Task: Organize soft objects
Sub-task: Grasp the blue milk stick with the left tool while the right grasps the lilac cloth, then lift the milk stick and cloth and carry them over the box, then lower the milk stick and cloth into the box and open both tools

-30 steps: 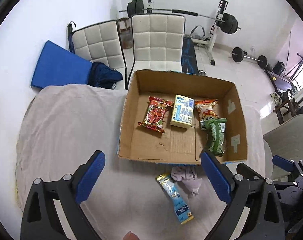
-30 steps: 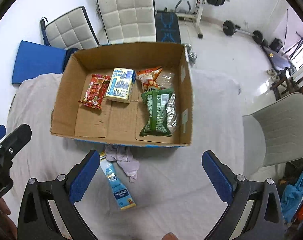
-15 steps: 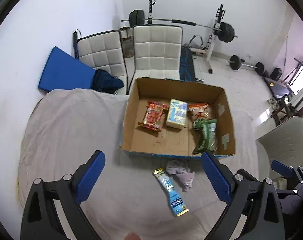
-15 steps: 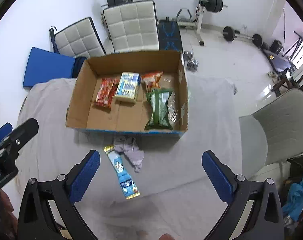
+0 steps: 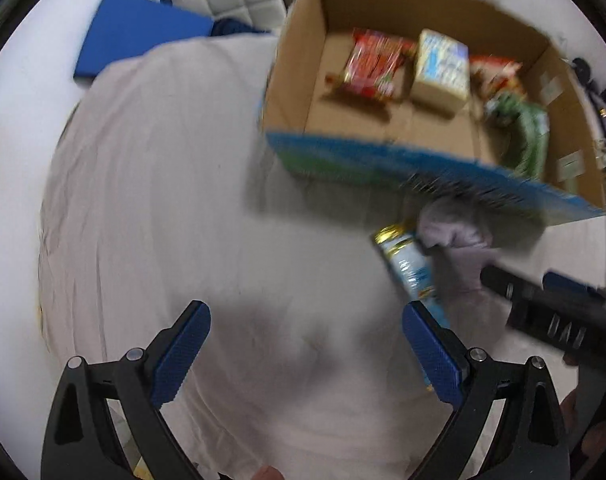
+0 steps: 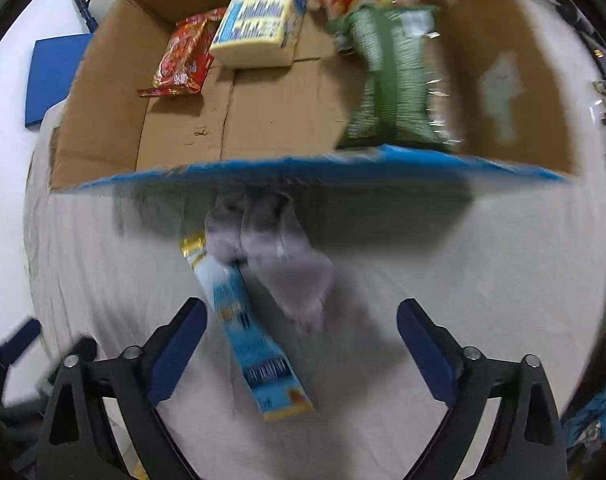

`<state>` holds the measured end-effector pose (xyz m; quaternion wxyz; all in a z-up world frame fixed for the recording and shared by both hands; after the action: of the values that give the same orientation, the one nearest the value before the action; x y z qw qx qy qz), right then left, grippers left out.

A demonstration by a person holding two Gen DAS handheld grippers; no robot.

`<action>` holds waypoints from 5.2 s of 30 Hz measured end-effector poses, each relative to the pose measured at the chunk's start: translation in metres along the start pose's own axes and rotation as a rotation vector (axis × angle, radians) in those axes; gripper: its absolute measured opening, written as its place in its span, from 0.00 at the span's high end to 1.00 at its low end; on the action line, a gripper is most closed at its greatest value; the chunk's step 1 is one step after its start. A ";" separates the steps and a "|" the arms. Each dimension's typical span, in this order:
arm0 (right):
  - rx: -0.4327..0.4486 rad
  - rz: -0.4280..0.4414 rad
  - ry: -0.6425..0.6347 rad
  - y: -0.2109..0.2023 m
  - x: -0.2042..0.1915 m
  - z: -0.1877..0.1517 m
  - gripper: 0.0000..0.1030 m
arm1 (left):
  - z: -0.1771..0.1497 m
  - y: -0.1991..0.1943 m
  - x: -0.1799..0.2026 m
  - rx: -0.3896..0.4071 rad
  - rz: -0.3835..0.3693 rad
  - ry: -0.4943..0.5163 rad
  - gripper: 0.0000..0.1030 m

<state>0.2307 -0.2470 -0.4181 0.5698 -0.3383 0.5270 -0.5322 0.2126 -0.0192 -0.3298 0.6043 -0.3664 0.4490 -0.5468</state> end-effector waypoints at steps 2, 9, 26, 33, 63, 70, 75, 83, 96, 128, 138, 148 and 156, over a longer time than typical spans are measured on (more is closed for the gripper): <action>-0.019 0.003 -0.014 0.019 -0.003 0.005 0.21 | -0.006 0.019 -0.001 -0.038 0.016 -0.010 0.05; -0.073 -0.026 -0.074 0.041 0.001 -0.009 0.53 | -0.019 0.046 0.013 -0.109 0.005 -0.002 0.05; -0.038 -0.024 0.151 -0.017 0.111 -0.045 0.27 | -0.043 0.105 0.106 -0.247 -0.160 0.038 0.63; -0.125 -0.092 -0.047 0.013 0.082 -0.022 0.27 | -0.058 0.106 0.079 -0.231 -0.181 0.075 0.71; 0.057 0.018 0.077 -0.144 -0.003 -0.024 0.62 | -0.012 -0.070 0.024 0.113 -0.322 0.075 0.80; 0.144 0.070 0.065 -0.188 -0.025 -0.010 0.62 | 0.024 -0.113 0.015 0.186 -0.353 0.061 0.80; 0.181 0.093 0.072 -0.205 -0.039 0.010 0.62 | 0.053 -0.133 0.017 0.231 -0.380 0.057 0.80; 0.225 0.072 0.090 -0.200 -0.042 0.066 0.62 | 0.111 -0.116 0.027 0.214 -0.397 0.068 0.80; 0.097 0.023 0.205 -0.092 -0.023 0.136 0.62 | 0.169 -0.007 0.045 -0.034 -0.424 0.005 0.80; -0.068 -0.083 0.147 0.015 -0.005 0.138 0.44 | 0.166 0.060 0.046 -0.179 -0.365 0.034 0.57; -0.001 -0.180 0.054 -0.013 0.003 0.132 0.23 | 0.170 0.033 0.036 -0.039 -0.294 0.066 0.20; 0.042 -0.222 -0.001 -0.037 0.007 0.122 0.00 | 0.165 0.017 0.032 0.027 -0.239 0.069 0.02; 0.069 -0.235 -0.017 -0.049 0.003 0.121 0.00 | 0.164 -0.003 0.026 0.093 -0.215 0.057 0.02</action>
<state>0.3343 -0.2815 -0.3462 0.5192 -0.3826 0.4603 -0.6100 0.3663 -0.0532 -0.2763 0.5455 -0.3684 0.3984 -0.6387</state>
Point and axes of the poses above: each gripper's, at about its wrist camera, not at the fingertips, and y roughly the way its jaws point, x to its right, z to its top, the point moved 4 cm from there along y, roughly the way its jaws point, and after that the axes turned 13 degrees about x, right-handed, at the moved point
